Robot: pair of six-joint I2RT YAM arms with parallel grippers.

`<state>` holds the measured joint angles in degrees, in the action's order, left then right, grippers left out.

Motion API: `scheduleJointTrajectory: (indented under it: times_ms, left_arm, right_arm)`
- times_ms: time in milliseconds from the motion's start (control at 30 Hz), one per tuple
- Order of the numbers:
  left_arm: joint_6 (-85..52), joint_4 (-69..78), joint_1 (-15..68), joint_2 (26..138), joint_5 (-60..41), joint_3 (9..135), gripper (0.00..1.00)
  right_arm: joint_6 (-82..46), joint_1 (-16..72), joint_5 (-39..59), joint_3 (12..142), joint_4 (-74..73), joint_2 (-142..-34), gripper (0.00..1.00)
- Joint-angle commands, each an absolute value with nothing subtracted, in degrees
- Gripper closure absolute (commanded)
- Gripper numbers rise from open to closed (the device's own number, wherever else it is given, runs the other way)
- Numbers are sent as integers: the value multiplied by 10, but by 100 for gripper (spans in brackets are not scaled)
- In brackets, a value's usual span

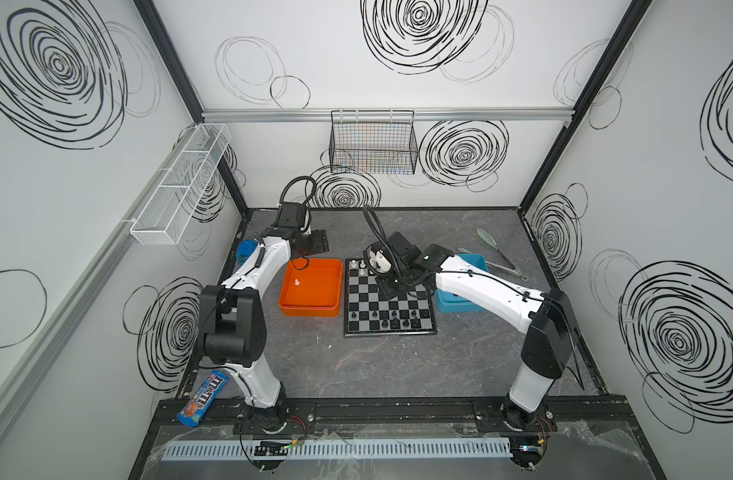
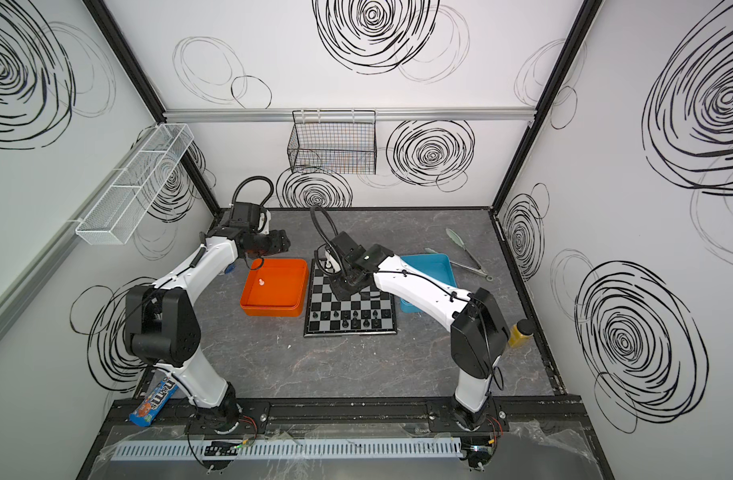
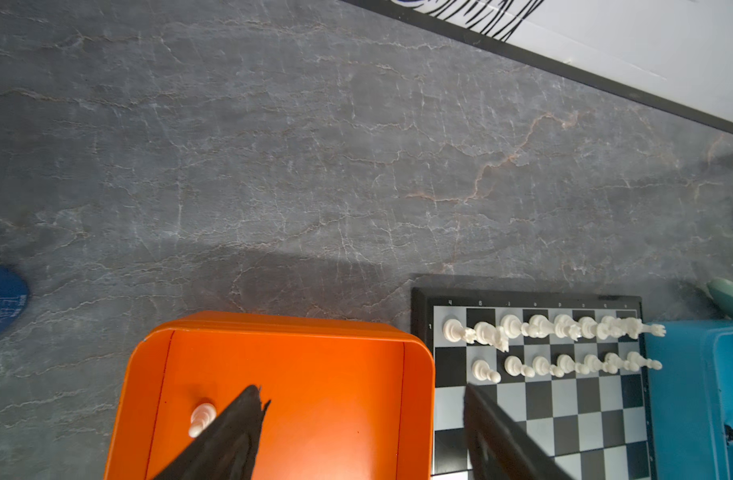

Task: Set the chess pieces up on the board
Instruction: 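Carry the black piece over the board and lower it onto the black back row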

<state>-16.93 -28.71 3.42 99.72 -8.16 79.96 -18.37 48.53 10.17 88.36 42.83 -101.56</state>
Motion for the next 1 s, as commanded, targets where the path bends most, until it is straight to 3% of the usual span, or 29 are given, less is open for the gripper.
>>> scheduleJointTrajectory:
  times_ms: [0, 967]
  left_arm:
    - [-176, -268, 20, 981, -94, 793, 21]
    - [-182, -257, 14, 976, -114, 774, 21]
  right_arm:
    - [-199, 509, 102, 879, 409, -1037, 96]
    - [-271, 549, 108, 835, 343, -1118, 95]
